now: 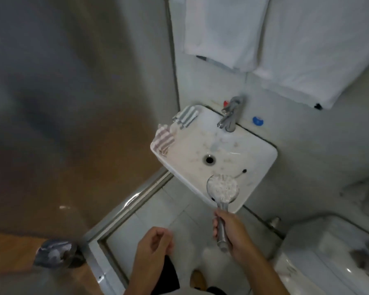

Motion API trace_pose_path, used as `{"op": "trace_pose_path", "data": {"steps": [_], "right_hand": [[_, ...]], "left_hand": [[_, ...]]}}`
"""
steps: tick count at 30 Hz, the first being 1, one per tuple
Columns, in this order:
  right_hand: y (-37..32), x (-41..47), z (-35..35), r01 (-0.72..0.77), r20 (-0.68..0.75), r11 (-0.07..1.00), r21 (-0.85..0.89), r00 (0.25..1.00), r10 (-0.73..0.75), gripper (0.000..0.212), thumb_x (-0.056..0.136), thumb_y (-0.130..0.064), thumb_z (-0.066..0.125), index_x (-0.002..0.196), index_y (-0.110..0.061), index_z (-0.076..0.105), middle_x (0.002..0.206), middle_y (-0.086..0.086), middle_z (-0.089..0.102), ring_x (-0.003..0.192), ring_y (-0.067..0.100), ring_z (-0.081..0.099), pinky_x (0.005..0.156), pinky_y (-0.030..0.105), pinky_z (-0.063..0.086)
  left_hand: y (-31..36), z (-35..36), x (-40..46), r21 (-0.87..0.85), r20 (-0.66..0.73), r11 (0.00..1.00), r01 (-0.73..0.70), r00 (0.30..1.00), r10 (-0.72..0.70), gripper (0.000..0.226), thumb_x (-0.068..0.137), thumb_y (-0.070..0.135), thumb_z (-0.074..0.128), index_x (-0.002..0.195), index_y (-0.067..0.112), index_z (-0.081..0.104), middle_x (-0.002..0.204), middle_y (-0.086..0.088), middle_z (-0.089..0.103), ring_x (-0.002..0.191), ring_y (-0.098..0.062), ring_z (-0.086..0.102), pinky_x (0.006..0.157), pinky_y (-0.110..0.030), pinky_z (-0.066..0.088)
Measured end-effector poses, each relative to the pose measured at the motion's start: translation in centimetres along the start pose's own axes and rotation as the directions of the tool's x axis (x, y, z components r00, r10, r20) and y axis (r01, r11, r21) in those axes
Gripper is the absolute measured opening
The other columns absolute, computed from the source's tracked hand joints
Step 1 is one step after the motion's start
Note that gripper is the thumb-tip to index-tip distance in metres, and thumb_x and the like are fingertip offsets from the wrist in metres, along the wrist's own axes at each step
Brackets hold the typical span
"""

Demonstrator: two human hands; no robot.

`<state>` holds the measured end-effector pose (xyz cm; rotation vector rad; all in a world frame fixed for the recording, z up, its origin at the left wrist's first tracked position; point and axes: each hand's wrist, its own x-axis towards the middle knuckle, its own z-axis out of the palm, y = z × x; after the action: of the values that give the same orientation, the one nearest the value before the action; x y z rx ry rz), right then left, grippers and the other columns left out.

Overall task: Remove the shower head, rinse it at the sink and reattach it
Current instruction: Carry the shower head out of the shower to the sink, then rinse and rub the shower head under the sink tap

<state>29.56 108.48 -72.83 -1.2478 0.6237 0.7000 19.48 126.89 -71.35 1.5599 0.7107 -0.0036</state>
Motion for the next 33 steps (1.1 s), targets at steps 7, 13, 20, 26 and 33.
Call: {"op": "trace_pose_path", "data": {"steps": [7,13,20,26,33], "right_hand": [[-2.4,4.6,1.2,0.025,-0.145,0.989,0.144,0.989,-0.004,0.014,0.099,-0.014,0.055,0.091,-0.003,0.055,0.061,0.010,0.055,0.042,0.018,0.050,0.041,0.025,0.042],[-5.6,9.8,6.1,0.004,-0.243,0.971,0.238,0.968,0.056,0.038,0.105,-0.036,0.047,0.094,-0.001,0.057,0.060,0.010,0.055,0.041,0.018,0.050,0.039,0.023,0.042],[-9.6,15.5,12.7,0.000,-0.335,0.918,0.396,0.931,0.144,0.035,0.103,-0.035,0.051,0.092,-0.003,0.058,0.060,0.008,0.055,0.043,0.015,0.049,0.041,0.023,0.043],[-11.5,18.0,14.9,0.031,-0.389,0.879,0.476,0.904,0.178,0.034,0.104,-0.034,0.047,0.087,-0.006,0.056,0.057,0.006,0.054,0.041,0.015,0.049,0.041,0.022,0.043],[-12.6,18.8,14.2,0.057,-0.408,0.882,0.467,0.899,0.158,0.033,0.106,-0.030,0.044,0.088,-0.004,0.055,0.060,0.008,0.052,0.041,0.016,0.048,0.040,0.021,0.042]], "left_hand": [[4.1,2.8,10.6,0.113,0.240,0.993,-0.033,0.971,0.005,0.014,0.092,0.000,0.059,0.079,-0.003,0.065,0.065,-0.018,0.065,0.059,-0.017,0.060,0.058,-0.024,0.052],[10.6,4.8,20.9,0.142,0.408,0.984,-0.105,0.912,0.038,0.013,0.092,0.003,0.060,0.080,-0.001,0.064,0.061,-0.007,0.063,0.059,-0.016,0.059,0.064,-0.034,0.050],[18.5,7.7,30.8,0.214,0.554,0.960,-0.178,0.832,0.030,0.014,0.093,0.007,0.056,0.083,0.006,0.066,0.065,-0.003,0.065,0.054,-0.013,0.057,0.054,-0.030,0.045],[21.5,11.9,35.0,0.252,0.602,0.954,-0.161,0.798,-0.024,0.017,0.094,0.013,0.053,0.084,0.008,0.065,0.071,-0.006,0.066,0.056,-0.015,0.057,0.052,-0.026,0.045],[22.3,16.8,35.3,0.333,0.681,0.938,-0.100,0.714,-0.165,0.035,0.101,0.028,0.046,0.092,0.002,0.068,0.074,-0.011,0.072,0.052,-0.017,0.058,0.048,-0.024,0.045]]}}
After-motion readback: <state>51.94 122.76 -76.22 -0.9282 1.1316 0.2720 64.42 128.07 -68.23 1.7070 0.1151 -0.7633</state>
